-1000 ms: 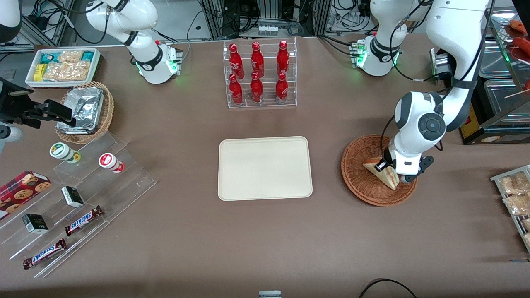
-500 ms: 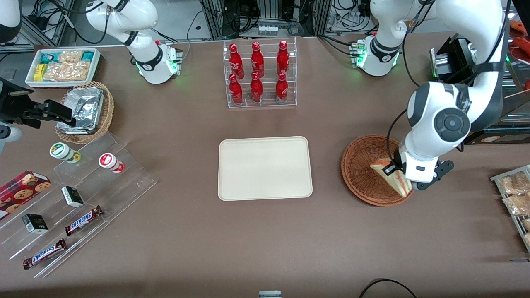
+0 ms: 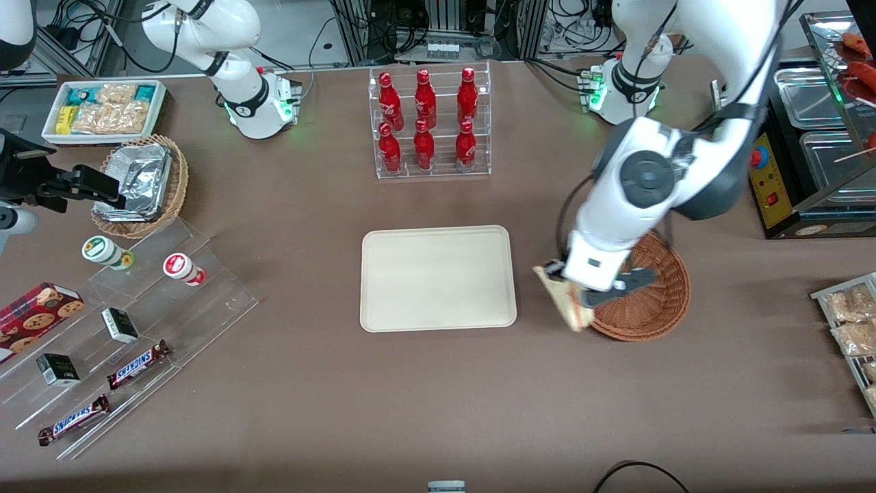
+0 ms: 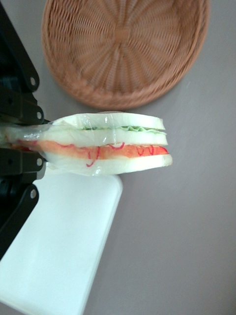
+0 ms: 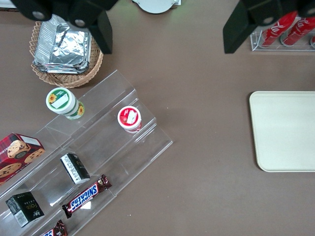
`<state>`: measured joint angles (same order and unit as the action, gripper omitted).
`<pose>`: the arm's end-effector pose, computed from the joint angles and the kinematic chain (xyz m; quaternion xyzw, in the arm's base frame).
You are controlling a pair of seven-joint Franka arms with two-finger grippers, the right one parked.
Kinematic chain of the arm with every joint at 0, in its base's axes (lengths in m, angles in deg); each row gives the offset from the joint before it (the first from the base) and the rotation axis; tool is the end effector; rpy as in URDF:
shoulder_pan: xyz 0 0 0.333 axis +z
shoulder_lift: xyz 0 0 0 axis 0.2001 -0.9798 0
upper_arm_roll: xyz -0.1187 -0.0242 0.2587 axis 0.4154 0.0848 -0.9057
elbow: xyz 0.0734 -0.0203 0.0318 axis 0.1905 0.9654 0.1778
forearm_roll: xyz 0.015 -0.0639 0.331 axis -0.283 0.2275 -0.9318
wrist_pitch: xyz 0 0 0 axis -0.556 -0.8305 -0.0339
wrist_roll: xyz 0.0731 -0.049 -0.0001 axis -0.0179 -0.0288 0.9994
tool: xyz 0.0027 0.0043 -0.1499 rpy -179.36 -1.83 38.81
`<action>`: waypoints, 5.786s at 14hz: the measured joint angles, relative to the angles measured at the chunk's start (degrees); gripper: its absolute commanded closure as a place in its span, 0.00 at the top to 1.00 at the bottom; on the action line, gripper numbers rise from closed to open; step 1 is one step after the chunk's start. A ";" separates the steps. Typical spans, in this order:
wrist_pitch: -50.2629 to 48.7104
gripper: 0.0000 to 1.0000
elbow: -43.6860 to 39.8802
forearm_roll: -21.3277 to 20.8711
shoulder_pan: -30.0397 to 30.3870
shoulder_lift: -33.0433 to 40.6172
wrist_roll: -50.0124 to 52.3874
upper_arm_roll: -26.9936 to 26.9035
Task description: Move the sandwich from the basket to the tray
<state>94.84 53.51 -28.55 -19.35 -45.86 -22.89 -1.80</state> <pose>0.5249 -0.2822 0.3658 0.9865 0.1600 -0.0108 0.0344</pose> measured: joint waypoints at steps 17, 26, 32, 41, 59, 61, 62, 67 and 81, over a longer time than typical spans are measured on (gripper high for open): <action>6.69 0.00 -14.47 -14.51 -16.21 -24.59 0.67 4.26; 8.47 1.00 -14.90 -16.63 -18.30 -27.88 3.72 4.25; 4.57 1.00 -17.33 -16.62 -16.79 -24.56 4.63 3.85; -9.40 1.00 -17.72 -13.62 -4.59 -8.05 5.69 3.70; -24.61 1.00 -7.01 1.89 2.96 15.14 -34.55 -14.74; -25.76 1.00 -5.44 2.12 2.97 17.17 -39.88 -17.66; -26.54 1.00 -5.17 2.15 2.97 17.81 -41.96 -18.79; -26.99 1.00 -4.42 2.18 2.95 18.98 -47.50 -22.15; -28.16 1.00 -4.78 2.18 2.94 21.31 -52.42 -23.89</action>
<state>66.68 48.73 -26.36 -16.40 -24.55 -75.32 -25.68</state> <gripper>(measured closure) 0.000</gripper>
